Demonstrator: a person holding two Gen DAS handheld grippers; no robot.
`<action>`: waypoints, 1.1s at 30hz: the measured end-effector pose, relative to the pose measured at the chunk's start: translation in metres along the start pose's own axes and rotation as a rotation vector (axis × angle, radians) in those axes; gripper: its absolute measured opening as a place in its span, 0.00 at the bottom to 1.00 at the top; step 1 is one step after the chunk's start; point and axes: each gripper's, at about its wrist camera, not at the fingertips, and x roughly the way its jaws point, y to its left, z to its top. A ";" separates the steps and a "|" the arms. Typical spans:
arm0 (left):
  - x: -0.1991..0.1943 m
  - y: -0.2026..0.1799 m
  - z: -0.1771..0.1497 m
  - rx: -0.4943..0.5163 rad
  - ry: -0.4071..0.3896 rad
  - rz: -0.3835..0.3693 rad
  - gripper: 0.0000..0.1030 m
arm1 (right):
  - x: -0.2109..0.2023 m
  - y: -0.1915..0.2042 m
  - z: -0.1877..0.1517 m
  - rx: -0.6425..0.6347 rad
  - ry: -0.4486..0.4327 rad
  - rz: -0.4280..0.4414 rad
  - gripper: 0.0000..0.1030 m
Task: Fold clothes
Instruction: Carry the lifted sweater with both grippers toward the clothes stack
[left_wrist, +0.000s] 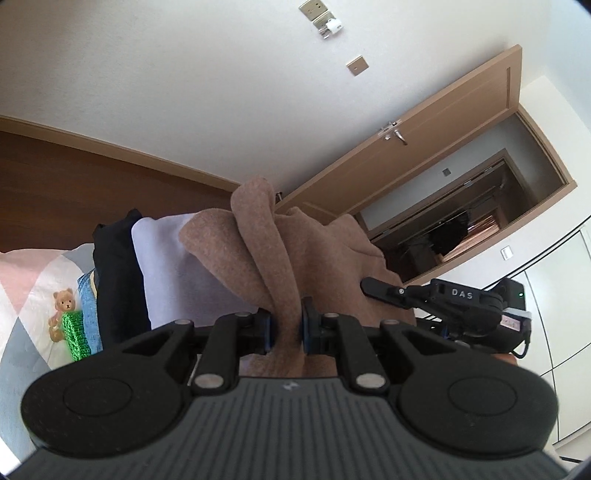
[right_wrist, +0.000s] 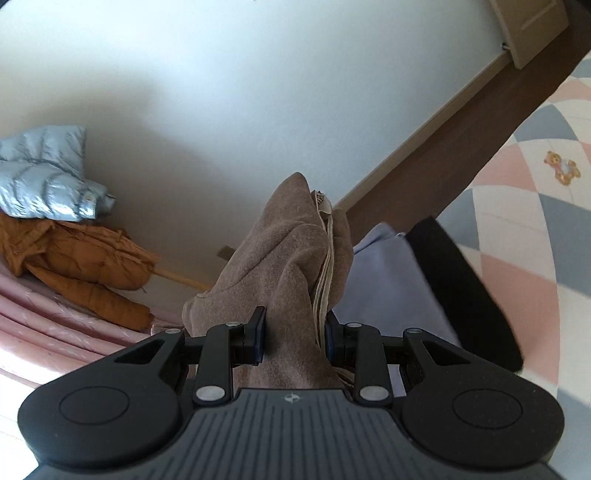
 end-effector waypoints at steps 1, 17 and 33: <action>0.001 0.002 -0.001 0.009 -0.005 0.010 0.10 | 0.005 -0.006 0.003 0.007 0.008 -0.001 0.29; -0.022 -0.001 0.007 0.333 -0.121 0.222 0.17 | 0.017 -0.037 -0.023 -0.113 -0.304 -0.215 0.52; 0.069 0.004 -0.007 0.652 0.048 0.298 0.14 | 0.108 0.017 -0.034 -0.473 -0.327 -0.477 0.39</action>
